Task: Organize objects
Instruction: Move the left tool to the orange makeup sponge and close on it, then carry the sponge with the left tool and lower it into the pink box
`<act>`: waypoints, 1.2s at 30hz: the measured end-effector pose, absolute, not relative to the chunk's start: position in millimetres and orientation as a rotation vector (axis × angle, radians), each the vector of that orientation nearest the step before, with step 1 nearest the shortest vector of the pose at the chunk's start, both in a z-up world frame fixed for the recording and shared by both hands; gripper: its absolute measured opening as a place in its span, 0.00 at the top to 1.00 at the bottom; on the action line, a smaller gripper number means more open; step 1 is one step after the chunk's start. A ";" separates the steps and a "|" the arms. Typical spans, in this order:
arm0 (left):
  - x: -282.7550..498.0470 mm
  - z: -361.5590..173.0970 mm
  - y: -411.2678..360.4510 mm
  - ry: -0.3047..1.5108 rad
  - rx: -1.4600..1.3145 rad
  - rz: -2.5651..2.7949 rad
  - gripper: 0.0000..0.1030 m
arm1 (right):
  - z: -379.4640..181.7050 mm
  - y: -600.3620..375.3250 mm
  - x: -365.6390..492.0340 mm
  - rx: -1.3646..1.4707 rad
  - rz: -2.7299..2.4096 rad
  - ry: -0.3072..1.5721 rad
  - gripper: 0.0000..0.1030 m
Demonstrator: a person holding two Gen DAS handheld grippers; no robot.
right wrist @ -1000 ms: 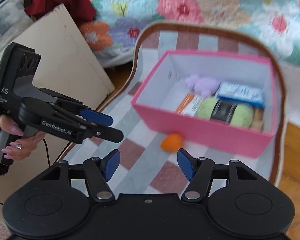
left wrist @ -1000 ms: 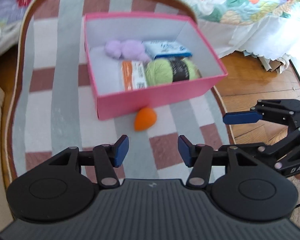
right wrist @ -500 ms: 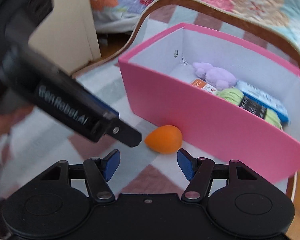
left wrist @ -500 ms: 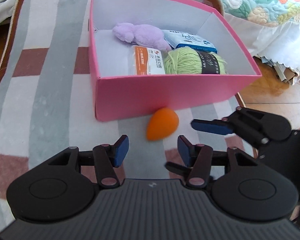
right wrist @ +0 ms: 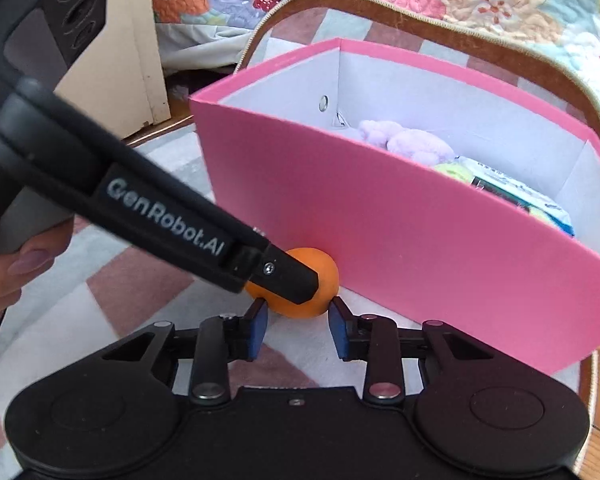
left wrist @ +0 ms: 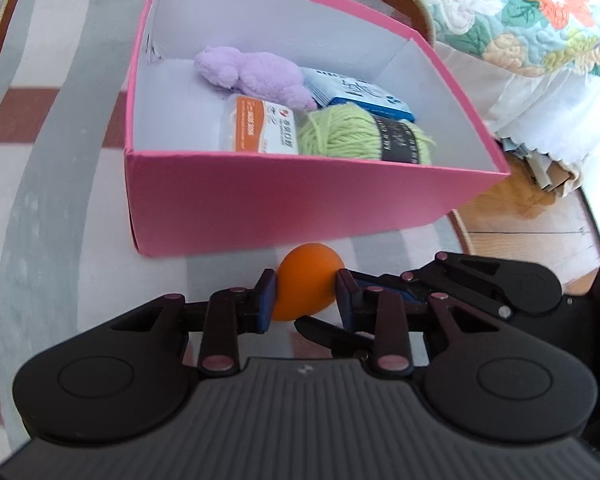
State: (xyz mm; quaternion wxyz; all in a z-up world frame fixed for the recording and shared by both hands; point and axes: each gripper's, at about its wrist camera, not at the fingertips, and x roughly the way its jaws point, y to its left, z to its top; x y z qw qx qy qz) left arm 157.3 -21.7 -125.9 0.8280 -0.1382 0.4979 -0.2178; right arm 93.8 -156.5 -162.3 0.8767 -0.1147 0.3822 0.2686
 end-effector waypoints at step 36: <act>205.8 75.3 -89.0 0.939 -0.049 -0.523 0.71 | 44.5 -224.7 133.7 -0.030 0.464 0.810 0.62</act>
